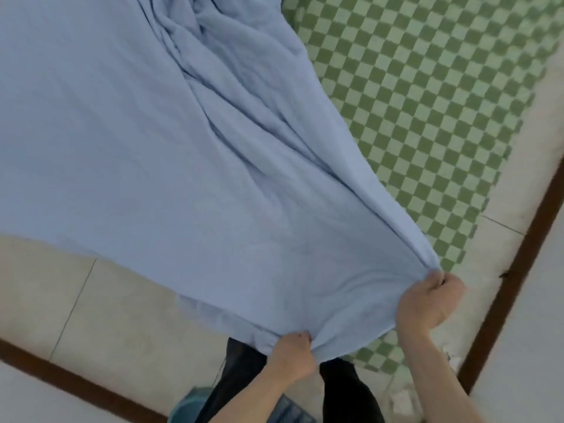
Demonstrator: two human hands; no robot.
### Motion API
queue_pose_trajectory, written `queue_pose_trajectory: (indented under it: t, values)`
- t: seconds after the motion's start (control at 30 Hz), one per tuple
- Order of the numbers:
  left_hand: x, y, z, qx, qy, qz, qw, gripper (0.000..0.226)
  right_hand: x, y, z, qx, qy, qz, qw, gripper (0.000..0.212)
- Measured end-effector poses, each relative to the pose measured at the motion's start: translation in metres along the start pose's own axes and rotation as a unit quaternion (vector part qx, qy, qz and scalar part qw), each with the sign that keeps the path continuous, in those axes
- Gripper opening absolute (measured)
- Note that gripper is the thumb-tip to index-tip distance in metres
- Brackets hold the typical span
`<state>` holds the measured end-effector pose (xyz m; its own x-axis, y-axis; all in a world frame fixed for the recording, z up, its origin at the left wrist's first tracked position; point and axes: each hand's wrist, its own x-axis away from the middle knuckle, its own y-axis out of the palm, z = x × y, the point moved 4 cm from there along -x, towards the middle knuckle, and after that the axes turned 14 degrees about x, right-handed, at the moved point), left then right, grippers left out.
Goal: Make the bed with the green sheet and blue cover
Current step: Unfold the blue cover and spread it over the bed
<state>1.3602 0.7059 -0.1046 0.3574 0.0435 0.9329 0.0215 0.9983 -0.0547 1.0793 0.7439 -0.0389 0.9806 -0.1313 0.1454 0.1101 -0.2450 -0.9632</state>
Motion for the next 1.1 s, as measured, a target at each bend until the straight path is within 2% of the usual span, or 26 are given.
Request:
queue_pose_trajectory:
  t: [0.03, 0.07, 0.13, 0.17, 0.2, 0.23, 0.3, 0.33, 0.37, 0.43, 0.5, 0.53, 0.57, 0.67, 0.7, 0.77, 0.83, 0.87, 0.9, 0.93, 0.97, 1.0, 1.03, 1.07, 1.1]
  values:
    - [-0.008, 0.008, 0.002, -0.031, 0.002, 0.017, 0.999, 0.034, 0.001, 0.006, 0.009, 0.042, -0.095, -0.059, 0.993, 0.027]
    - [-0.015, 0.016, 0.004, -0.07, -0.001, 0.034, 0.997, 0.039, 0.004, 0.016, 0.019, 0.077, -0.179, -0.144, 0.97, 0.023]
    - [-0.029, 0.031, 0.004, -0.122, -0.021, 0.072, 0.99, 0.055, 0.005, 0.036, 0.041, 0.16, -0.309, -0.321, 0.881, 0.015]
    - [-0.037, 0.039, 0.003, -0.126, -0.035, 0.097, 0.987, 0.064, -0.001, 0.044, 0.051, 0.182, -0.33, -0.383, 0.843, 0.012]
    - [-0.045, 0.049, 0.006, -0.122, -0.053, 0.121, 0.984, 0.076, -0.014, 0.05, 0.056, 0.18, -0.316, -0.423, 0.83, 0.014]
    - [-0.055, 0.06, 0.01, -0.108, -0.075, 0.146, 0.98, 0.092, -0.032, 0.055, 0.059, 0.151, -0.265, -0.439, 0.845, 0.018]
    - [-0.077, 0.088, 0.023, -0.079, -0.137, 0.19, 0.969, 0.122, -0.07, 0.068, 0.068, 0.086, -0.111, -0.446, 0.884, 0.032]
    - [-0.088, 0.1, 0.031, -0.066, -0.171, 0.213, 0.96, 0.13, -0.082, 0.077, 0.069, 0.08, -0.086, -0.457, 0.882, 0.042]
    - [-0.095, 0.11, 0.039, -0.055, -0.197, 0.24, 0.949, 0.132, -0.087, 0.085, 0.067, 0.101, -0.112, -0.474, 0.867, 0.053]
    - [-0.099, 0.123, 0.055, -0.047, -0.203, 0.323, 0.923, 0.117, -0.083, 0.099, 0.065, 0.124, -0.183, -0.515, 0.828, 0.062]
    - [-0.095, 0.126, 0.073, -0.056, -0.141, 0.426, 0.892, 0.07, -0.059, 0.105, 0.06, 0.094, -0.211, -0.594, 0.77, 0.045]
    - [-0.091, 0.128, 0.079, -0.029, -0.104, 0.449, 0.887, 0.045, -0.044, 0.103, 0.059, 0.08, -0.191, -0.641, 0.739, 0.031]
    - [-0.085, 0.128, 0.082, 0.0, -0.063, 0.473, 0.879, 0.03, -0.029, 0.099, 0.061, 0.057, -0.15, -0.689, 0.707, 0.024]
    - [-0.056, 0.11, 0.087, 0.082, 0.016, 0.528, 0.845, 0.022, -0.001, 0.084, 0.07, 0.011, -0.061, -0.785, 0.616, 0.027]
    - [-0.048, 0.104, 0.084, 0.119, 0.029, 0.543, 0.83, 0.019, -0.003, 0.077, 0.071, -0.012, -0.055, -0.797, 0.601, 0.023]
    - [-0.03, 0.106, 0.073, 0.15, 0.04, 0.578, 0.801, 0.027, -0.025, 0.069, 0.079, -0.094, 0.008, -0.767, 0.635, 0.017]
    - [-0.011, 0.119, 0.064, 0.132, 0.036, 0.622, 0.771, 0.029, -0.074, 0.066, 0.103, -0.199, 0.118, -0.649, 0.725, 0.021]
    - [-0.006, 0.127, 0.059, 0.138, 0.012, 0.64, 0.755, 0.031, -0.096, 0.061, 0.116, -0.22, 0.173, -0.573, 0.77, 0.022]
    - [-0.007, 0.137, 0.05, 0.176, -0.041, 0.654, 0.735, 0.035, -0.109, 0.06, 0.127, -0.209, 0.19, -0.519, 0.807, 0.023]
    - [-0.011, 0.15, 0.04, 0.267, -0.117, 0.645, 0.706, 0.04, -0.118, 0.051, 0.132, -0.156, 0.173, -0.496, 0.836, 0.025]
    - [-0.02, 0.165, 0.034, 0.41, -0.182, 0.6, 0.662, 0.045, -0.125, 0.051, 0.137, -0.112, 0.12, -0.468, 0.869, 0.02]
    - [-0.033, 0.18, 0.033, 0.57, -0.209, 0.514, 0.606, 0.046, -0.13, 0.053, 0.134, -0.112, 0.095, -0.478, 0.866, 0.007]
    - [-0.047, 0.189, 0.043, 0.703, -0.191, 0.407, 0.551, 0.042, -0.126, 0.053, 0.127, -0.161, 0.098, -0.491, 0.851, 0.017]
    - [-0.058, 0.192, 0.057, 0.792, -0.15, 0.304, 0.507, 0.035, -0.114, 0.046, 0.116, -0.195, 0.096, -0.51, 0.832, 0.03]
    - [-0.066, 0.191, 0.072, 0.843, -0.112, 0.228, 0.474, 0.03, -0.109, 0.047, 0.108, -0.225, 0.092, -0.502, 0.83, 0.036]
